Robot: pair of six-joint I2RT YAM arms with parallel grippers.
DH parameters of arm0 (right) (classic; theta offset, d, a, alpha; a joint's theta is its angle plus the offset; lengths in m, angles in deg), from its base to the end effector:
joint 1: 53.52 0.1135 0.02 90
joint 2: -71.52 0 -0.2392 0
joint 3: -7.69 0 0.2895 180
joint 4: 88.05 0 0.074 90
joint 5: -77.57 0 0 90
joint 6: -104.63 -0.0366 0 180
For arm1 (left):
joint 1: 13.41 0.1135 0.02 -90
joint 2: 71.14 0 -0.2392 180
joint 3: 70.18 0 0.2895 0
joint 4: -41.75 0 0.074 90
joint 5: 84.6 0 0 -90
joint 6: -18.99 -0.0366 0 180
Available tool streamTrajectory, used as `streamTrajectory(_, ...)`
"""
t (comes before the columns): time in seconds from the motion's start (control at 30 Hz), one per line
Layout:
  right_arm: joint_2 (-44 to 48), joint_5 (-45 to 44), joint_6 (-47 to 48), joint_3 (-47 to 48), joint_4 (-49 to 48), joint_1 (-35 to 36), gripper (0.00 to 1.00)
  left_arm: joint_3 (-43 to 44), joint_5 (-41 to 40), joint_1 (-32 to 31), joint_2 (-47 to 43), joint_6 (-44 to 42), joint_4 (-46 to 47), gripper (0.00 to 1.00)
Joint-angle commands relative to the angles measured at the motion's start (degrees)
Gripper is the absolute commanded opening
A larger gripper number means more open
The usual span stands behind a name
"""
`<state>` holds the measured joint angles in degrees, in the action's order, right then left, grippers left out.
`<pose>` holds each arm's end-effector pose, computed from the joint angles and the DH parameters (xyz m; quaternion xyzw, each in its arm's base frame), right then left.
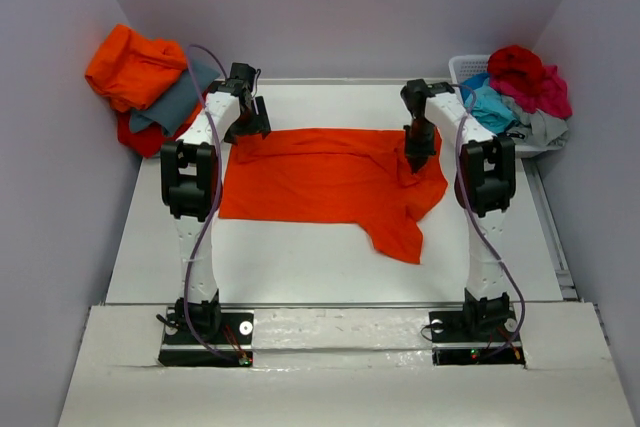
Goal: Fold and stack the t-shirts
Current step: Fold the tshirt
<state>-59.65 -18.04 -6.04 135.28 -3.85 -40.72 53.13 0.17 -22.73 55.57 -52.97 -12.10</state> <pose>0.4598 0.1008 0.1651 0.0695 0.9962 -0.0413 0.0326 0.5055 -0.0796 0.1952 -0.0857 0.9547 -0.0241 0.2840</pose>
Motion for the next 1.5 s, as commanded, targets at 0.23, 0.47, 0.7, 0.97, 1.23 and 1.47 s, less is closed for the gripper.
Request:
streamTrajectory(0.23, 12.87, -3.62, -0.08, -8.05, 0.09, 0.39, 0.08, -0.17, 0.22, -0.35, -0.94, -0.82, -0.48, 0.84)
streamTrajectory(0.47, 15.77, -3.10, 0.01, -12.19, 0.44, 0.39, 0.12, -0.35, 0.40, -0.35, -1.12, -0.82, -0.56, 0.84)
streamTrajectory(0.7, 13.23, -3.45, -0.34, -10.08, 1.58, 0.39, 0.43, -0.08, 0.58, -0.35, -0.94, -0.82, -0.65, 0.84)
streamTrajectory(0.97, 7.44, -3.19, -1.39, 0.19, 3.42, 0.39, 0.49, 0.01, 2.24, -0.35, 0.37, -1.08, -0.56, 0.84)
streamTrajectory(1.23, -2.40, 0.16, -2.10, 15.93, 2.46, 0.39, 0.49, -0.52, 3.74, -0.87, 1.78, -1.26, -0.65, 0.84)
streamTrajectory(1.47, -7.25, 0.60, -2.45, 17.44, 0.28, -0.14, 0.48, -3.33, 1.72, -0.87, 0.20, -0.91, -1.00, 0.84)
